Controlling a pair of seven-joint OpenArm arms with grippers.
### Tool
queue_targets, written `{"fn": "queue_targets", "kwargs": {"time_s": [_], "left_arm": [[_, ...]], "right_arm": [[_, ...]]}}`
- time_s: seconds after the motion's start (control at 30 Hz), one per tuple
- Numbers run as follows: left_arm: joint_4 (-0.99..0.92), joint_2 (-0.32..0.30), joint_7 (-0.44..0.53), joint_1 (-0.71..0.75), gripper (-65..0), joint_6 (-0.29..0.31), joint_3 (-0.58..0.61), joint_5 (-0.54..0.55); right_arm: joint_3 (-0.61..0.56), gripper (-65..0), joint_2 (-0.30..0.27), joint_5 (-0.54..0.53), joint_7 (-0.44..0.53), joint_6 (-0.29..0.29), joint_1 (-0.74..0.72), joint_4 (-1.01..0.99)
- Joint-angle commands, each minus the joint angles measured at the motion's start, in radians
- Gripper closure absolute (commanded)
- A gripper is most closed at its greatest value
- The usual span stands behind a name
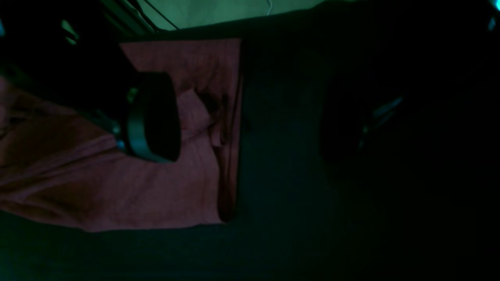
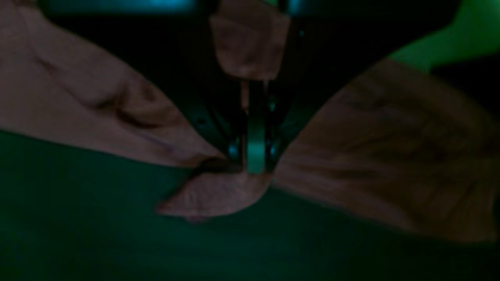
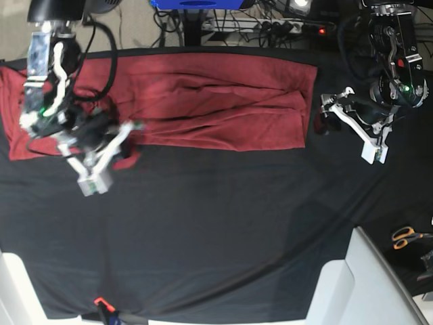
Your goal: Fold the T-shirt properly
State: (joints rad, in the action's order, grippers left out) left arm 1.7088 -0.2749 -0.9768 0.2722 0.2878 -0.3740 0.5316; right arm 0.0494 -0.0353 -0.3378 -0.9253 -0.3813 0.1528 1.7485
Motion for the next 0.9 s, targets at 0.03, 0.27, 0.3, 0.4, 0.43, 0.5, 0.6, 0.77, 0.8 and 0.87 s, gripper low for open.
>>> {"fn": "queue_targets", "kwargs": {"time_s": [0.03,0.27,0.3,0.4,0.43,0.5,0.6,0.77,0.8,0.87], "left_arm": [[0.02,-0.042,0.014,-0.003,-54.0,0.006,-0.006,0.012],[0.017,-0.14,0.017,0.081,-54.0,0.035,-0.15,0.012],[0.015,-0.157,0.017,0.103,-54.0,0.074,-0.181,0.012],[0.017,-0.191,0.015,0.16,-54.0,0.179,-0.257,0.009],[0.017,-0.2,0.015,0.181,-54.0,0.207,-0.277,0.009],[0.017,-0.205,0.017,0.21,-54.0,0.239,-0.303,0.009],[0.013,-0.206,0.019,0.249,-54.0,0.253,-0.326,0.008],[0.012,-0.203,0.019,0.273,-54.0,0.253,-0.336,0.006],[0.012,-0.203,0.019,0.276,-54.0,0.253,-0.331,0.0],[0.013,-0.198,0.019,0.273,-54.0,0.253,-0.331,-0.034]], "right_arm": [[-0.05,0.0,-0.001,-0.019,0.018,-0.005,0.021,0.052],[-0.214,0.0,-0.001,-0.019,0.091,0.091,0.087,0.081],[-0.242,0.0,-0.002,-0.019,0.104,0.103,0.093,0.08],[-0.308,0.0,-0.002,-0.019,0.113,0.138,0.101,0.075],[-0.331,0.0,-0.002,-0.019,0.114,0.149,0.103,0.075],[-0.36,0.0,-0.002,-0.019,0.114,0.158,0.109,0.075],[-0.369,0.0,-0.002,-0.019,0.113,0.157,0.13,0.075],[-0.371,0.0,-0.024,-0.019,0.113,0.15,0.15,0.075],[-0.371,0.0,-0.027,-0.019,0.113,0.15,0.155,0.075],[-0.371,0.0,-0.03,-0.019,0.113,0.15,0.163,0.067]]}}
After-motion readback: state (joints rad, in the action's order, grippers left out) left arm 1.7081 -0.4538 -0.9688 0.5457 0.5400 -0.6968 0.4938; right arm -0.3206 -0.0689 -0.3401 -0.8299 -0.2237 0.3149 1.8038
